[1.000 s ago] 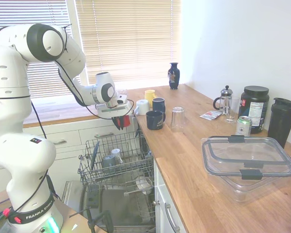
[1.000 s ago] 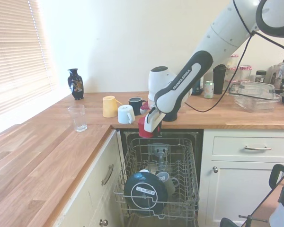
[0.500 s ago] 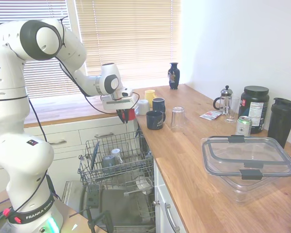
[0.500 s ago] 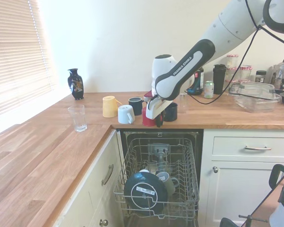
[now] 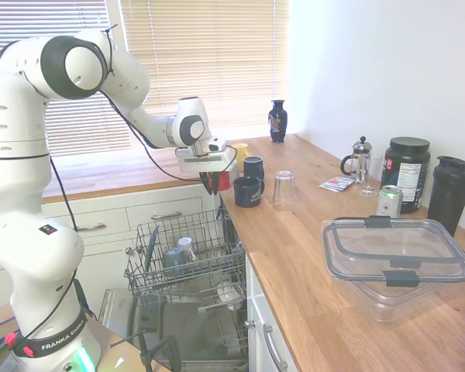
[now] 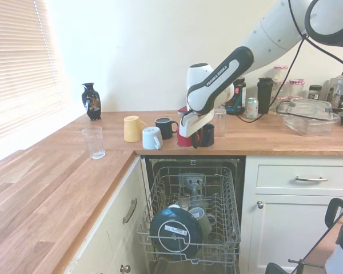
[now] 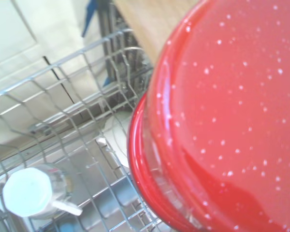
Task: Unload a mug from dishwasher
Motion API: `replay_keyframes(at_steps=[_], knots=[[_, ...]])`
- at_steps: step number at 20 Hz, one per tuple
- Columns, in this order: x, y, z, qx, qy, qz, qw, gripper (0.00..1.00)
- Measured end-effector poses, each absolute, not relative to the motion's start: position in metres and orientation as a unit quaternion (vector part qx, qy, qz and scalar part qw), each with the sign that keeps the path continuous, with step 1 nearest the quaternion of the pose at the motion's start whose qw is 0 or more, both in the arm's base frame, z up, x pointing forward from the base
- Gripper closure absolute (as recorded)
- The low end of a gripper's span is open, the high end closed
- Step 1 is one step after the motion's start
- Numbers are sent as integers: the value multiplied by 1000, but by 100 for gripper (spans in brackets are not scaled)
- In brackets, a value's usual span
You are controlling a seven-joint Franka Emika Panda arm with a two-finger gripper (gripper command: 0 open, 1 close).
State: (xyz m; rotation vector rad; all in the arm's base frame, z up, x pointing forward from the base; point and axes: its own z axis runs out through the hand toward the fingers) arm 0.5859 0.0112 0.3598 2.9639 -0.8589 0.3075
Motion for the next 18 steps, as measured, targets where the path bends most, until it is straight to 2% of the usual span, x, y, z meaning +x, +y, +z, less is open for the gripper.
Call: replay_keyframes(at_steps=[18], knots=[[639,-15,334,945,-317,72,19,100]])
